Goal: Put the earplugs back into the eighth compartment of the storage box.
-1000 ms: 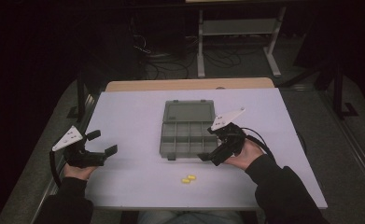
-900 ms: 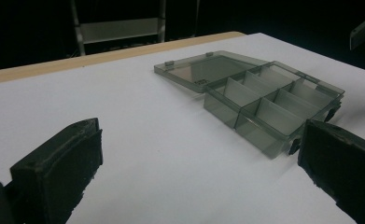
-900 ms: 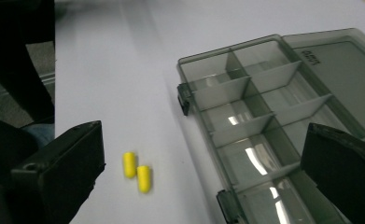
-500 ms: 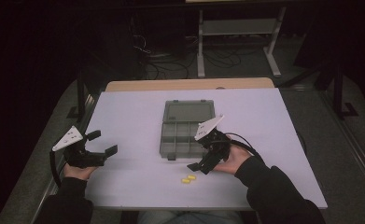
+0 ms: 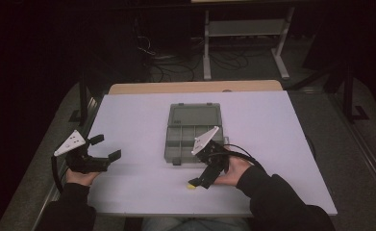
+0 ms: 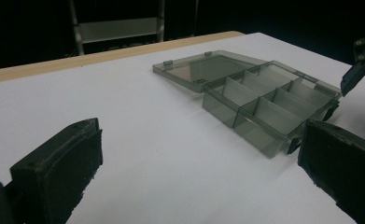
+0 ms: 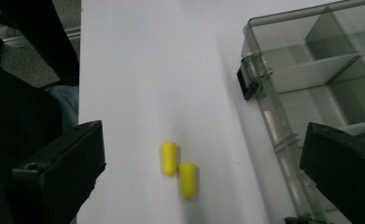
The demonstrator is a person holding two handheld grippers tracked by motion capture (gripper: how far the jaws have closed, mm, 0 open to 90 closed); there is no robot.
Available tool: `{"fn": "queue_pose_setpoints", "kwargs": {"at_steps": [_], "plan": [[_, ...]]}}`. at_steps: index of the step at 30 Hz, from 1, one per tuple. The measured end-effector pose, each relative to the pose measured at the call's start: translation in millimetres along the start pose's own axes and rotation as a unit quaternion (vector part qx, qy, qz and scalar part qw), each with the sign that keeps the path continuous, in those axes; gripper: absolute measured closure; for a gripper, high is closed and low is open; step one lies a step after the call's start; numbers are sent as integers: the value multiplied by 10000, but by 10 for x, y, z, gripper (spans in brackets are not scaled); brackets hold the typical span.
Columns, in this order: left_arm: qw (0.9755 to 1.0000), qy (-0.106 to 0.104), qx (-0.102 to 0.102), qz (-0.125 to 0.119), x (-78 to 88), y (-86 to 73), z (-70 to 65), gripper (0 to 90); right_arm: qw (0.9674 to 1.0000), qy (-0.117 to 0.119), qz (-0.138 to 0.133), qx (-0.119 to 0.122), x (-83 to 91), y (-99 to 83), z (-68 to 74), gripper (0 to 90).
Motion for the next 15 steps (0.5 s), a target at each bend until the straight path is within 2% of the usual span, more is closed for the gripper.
{"fn": "queue_pose_setpoints", "kwargs": {"at_steps": [5, 10, 12, 15], "plan": [[10000, -4, -2, 2, 0, 0, -2, 0, 9997, 84, 225, 82, -115, -36, 33, 6], [10000, -10, 0, 11, -3, -2, -4, 0, 9993, 160, 332, 100, -196, -74, 58, 31], [10000, -11, 2, 12, -5, -2, -4, 0, 9989, 203, 402, 98, -232, -99, 63, 52], [10000, -6, -3, 18, -5, -3, -5, 0, 9982, 280, 519, 137, -295, -146, 70, 133]]}}
Point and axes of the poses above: each handheld gripper's, and its own axes: x roughly backward along the jaws, y roughly out of its top, z roughly to its left, the point moved 8 cm from there along -x, roughly forward along the jaws, and after that the axes turned 13 degrees about z, right-handed, at the moved point
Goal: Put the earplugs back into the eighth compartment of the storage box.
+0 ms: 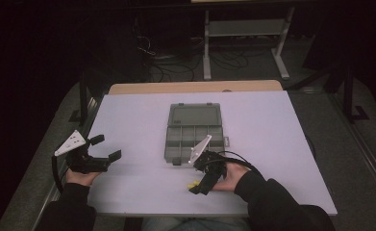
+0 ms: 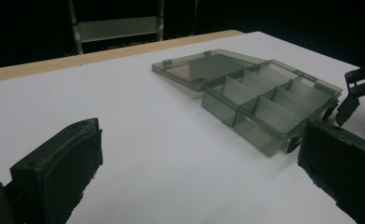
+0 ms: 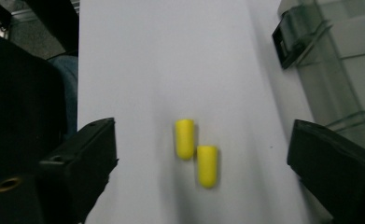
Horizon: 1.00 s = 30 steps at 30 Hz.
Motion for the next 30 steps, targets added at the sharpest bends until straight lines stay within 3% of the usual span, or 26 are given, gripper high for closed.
{"fn": "queue_pose_setpoints", "kwargs": {"at_steps": [5, 8, 9, 14, 26, 30], "plan": [[10000, -4, 0, 6, -1, -2, -2, 0, 9999, -8, 164, -16, -36, -45, -11, 199], [10000, -7, -3, 8, -2, -3, -3, 0, 9998, 30, 188, -1, -49, -75, -26, 295], [10000, -4, -4, 8, -2, -2, -2, 0, 9997, 48, 221, 29, -61, -96, -35, 371], [10000, -7, -7, 12, -3, -3, -3, 0, 9996, -47, 283, 6, -77, -116, -53, 493], [10000, -15, -22, 29, -8, -5, -7, 0, 9994, -71, 325, -6, -94, -121, -63, 701], [10000, -18, -19, 27, -10, -5, -9, 0, 9992, -105, 386, 1, -114, -125, -66, 734]]}}
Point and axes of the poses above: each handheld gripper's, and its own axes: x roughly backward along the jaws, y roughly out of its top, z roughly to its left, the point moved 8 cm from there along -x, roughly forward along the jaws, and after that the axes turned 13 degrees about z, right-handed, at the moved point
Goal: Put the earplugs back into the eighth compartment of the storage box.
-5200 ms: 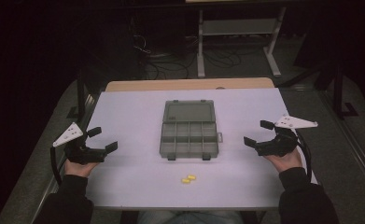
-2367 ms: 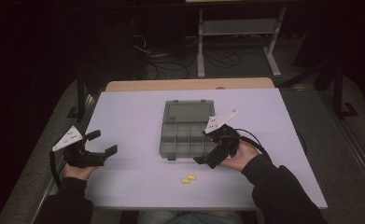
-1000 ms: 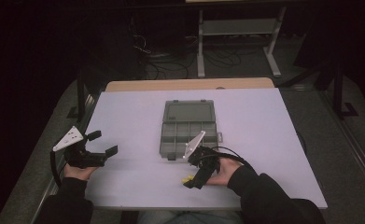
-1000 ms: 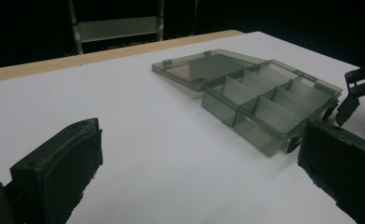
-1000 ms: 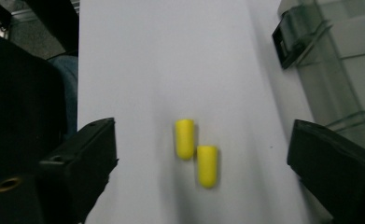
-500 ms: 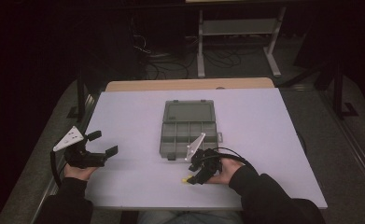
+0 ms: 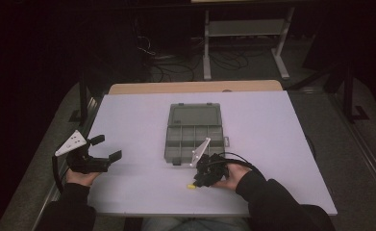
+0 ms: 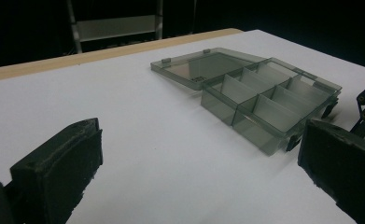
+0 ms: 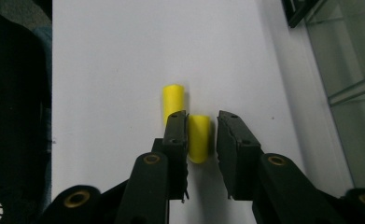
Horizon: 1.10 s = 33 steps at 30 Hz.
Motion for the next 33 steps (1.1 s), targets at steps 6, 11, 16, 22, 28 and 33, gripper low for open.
{"fn": "queue_pose_setpoints", "kwargs": {"at_steps": [6, 11, 16, 22, 28, 33], "plan": [[10000, -4, -10, 6, -2, 0, 1, 0, 10000, 52, -14, -19, 17, 7, 11, 786], [10000, -6, -11, 14, -4, -1, 1, 0, 9999, 84, -49, -54, 46, 23, 10, 786], [10000, -3, -9, 11, -3, -1, 2, 0, 9999, 68, -85, -54, 90, 44, 16, 788], [10000, -1, -4, 18, -4, -3, 2, 0, 9998, 66, -194, -38, 199, 70, 7, 788], [10000, -6, 18, 1, -1, -2, 4, 0, 9995, 11, -314, -67, 327, 91, -36, 790], [10000, -6, 18, 8, -4, -4, 5, 0, 9992, -66, -402, -63, 444, 112, -83, 791]]}}
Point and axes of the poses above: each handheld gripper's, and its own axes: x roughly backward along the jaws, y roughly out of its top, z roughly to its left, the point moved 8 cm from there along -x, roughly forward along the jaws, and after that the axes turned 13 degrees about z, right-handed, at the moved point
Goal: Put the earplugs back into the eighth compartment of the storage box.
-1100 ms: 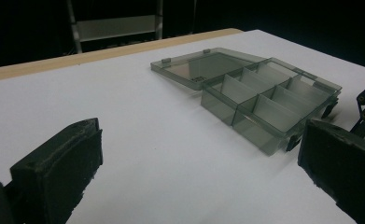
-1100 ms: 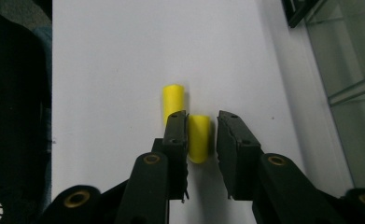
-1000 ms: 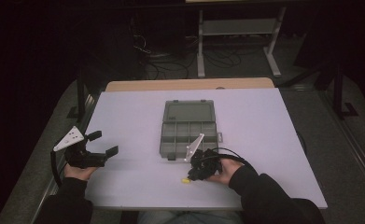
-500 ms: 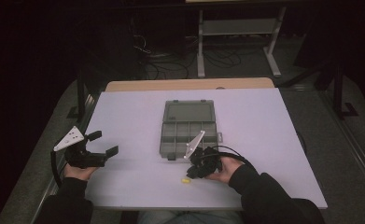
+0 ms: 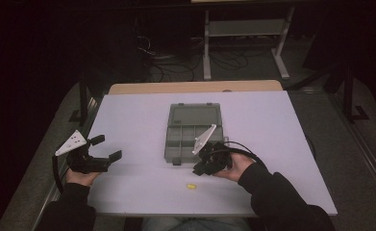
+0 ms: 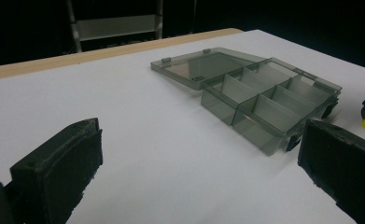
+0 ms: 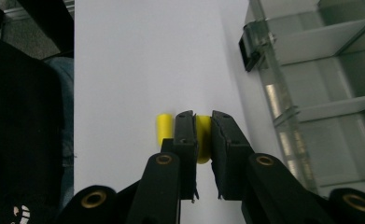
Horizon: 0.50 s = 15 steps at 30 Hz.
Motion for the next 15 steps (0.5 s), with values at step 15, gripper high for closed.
{"fn": "queue_pose_setpoints", "kwargs": {"at_steps": [15], "plan": [[10000, -6, 4, 2, -1, -1, 1, 0, 9991, -339, -183, -159, 357, 104, -246, 793]]}}
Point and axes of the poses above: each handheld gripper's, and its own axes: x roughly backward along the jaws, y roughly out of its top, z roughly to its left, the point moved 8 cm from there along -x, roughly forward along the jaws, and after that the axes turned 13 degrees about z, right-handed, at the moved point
